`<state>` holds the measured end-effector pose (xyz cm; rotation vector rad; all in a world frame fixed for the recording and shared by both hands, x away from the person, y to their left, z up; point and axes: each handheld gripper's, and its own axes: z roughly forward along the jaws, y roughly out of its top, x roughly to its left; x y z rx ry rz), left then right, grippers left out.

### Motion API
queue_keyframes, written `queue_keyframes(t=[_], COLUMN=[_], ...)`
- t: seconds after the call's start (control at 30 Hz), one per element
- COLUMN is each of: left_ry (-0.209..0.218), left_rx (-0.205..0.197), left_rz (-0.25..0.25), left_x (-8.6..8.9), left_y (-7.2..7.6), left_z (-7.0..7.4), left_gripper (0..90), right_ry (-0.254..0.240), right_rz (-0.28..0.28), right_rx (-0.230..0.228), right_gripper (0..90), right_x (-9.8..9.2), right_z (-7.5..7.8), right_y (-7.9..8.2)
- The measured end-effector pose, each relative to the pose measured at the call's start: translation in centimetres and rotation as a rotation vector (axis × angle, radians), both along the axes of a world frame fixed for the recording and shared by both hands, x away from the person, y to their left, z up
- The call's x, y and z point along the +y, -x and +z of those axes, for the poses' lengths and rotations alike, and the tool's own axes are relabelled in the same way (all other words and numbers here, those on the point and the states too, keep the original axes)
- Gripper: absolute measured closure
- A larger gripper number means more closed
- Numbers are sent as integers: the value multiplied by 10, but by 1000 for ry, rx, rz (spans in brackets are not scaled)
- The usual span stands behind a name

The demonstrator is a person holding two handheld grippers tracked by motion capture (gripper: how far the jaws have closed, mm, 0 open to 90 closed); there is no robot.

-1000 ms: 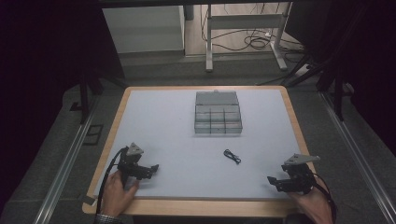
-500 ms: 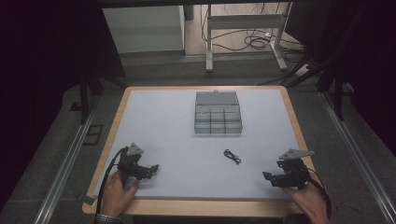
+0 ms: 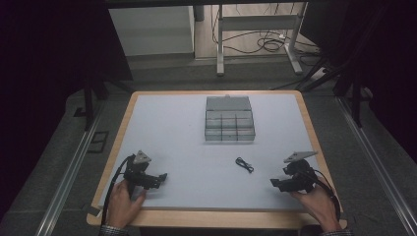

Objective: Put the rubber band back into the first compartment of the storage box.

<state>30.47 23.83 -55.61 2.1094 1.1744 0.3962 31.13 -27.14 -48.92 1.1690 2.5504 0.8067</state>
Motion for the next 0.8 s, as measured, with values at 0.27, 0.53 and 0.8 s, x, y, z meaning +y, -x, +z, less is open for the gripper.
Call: queue_keyframes(t=[0.27, 0.53, 0.8], left_ry=[0, 0, 0], left_rx=[0, 0, 0], left_rz=[0, 0, 0], left_x=[0, 0, 0], left_y=[0, 0, 0], left_z=[0, 0, 0], left_gripper=[0, 0, 0], right_ry=[39, 54, 78], right_rz=[42, 58, 75], right_rx=[29, 69, 97], right_gripper=[343, 384, 437], right_x=[12, 18, 28], right_z=[1, 3, 6], right_y=[-7, -17, -25])
